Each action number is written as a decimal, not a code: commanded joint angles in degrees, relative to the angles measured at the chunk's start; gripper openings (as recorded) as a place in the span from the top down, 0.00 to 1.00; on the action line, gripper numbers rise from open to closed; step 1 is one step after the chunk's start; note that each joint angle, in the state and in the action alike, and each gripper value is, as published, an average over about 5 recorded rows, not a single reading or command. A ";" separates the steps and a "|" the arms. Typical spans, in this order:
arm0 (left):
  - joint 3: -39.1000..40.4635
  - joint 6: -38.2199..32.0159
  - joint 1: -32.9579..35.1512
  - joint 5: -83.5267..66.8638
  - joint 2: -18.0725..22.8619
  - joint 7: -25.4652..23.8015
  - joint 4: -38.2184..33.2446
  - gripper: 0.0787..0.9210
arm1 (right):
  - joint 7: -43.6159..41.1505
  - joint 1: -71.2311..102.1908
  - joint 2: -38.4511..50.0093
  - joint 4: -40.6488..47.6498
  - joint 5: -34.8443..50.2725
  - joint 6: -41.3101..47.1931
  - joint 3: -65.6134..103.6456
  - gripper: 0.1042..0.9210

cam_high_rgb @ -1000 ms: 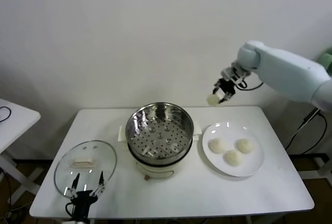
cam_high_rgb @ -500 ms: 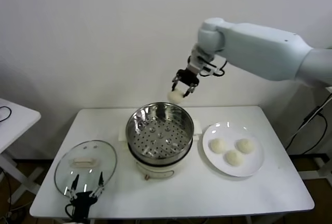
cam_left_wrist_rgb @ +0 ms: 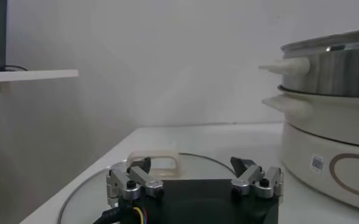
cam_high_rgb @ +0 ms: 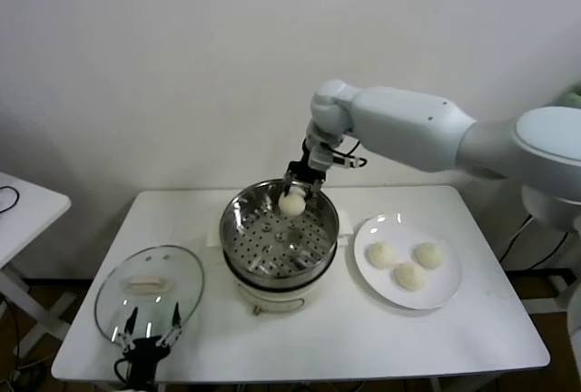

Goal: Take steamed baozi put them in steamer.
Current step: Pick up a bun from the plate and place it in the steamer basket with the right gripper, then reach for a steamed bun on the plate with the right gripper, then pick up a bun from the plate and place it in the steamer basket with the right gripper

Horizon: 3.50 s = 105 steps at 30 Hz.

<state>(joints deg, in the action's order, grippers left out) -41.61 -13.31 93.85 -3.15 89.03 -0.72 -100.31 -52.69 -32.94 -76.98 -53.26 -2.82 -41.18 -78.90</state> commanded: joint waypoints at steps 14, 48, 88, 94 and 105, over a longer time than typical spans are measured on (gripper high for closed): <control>0.02 -0.24 -0.18 0.29 -0.22 0.07 0.43 0.12 | 8.02 8.16 -5.99 13.90 -11.34 -5.32 5.37 0.48; 0.26 -1.36 0.86 1.84 0.11 0.31 -0.49 0.12 | 6.96 -21.02 35.37 -28.00 42.01 54.66 -34.58 0.12; -0.82 -3.52 1.15 4.37 0.21 1.45 2.60 0.12 | 8.60 16.44 23.45 -5.15 32.35 57.94 -3.47 0.17; -0.93 -3.73 0.88 4.37 0.08 1.53 2.89 0.12 | 7.93 15.49 23.42 -5.66 32.43 58.34 -3.89 0.35; -1.10 -3.81 1.14 4.53 0.04 1.59 2.35 0.12 | 2.81 -1.70 25.94 -11.74 37.39 56.09 -13.65 0.52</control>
<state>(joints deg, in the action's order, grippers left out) -42.71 -17.09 94.92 1.35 89.12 0.85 -97.89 -46.13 -22.37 -52.10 -61.70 31.34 16.20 -85.49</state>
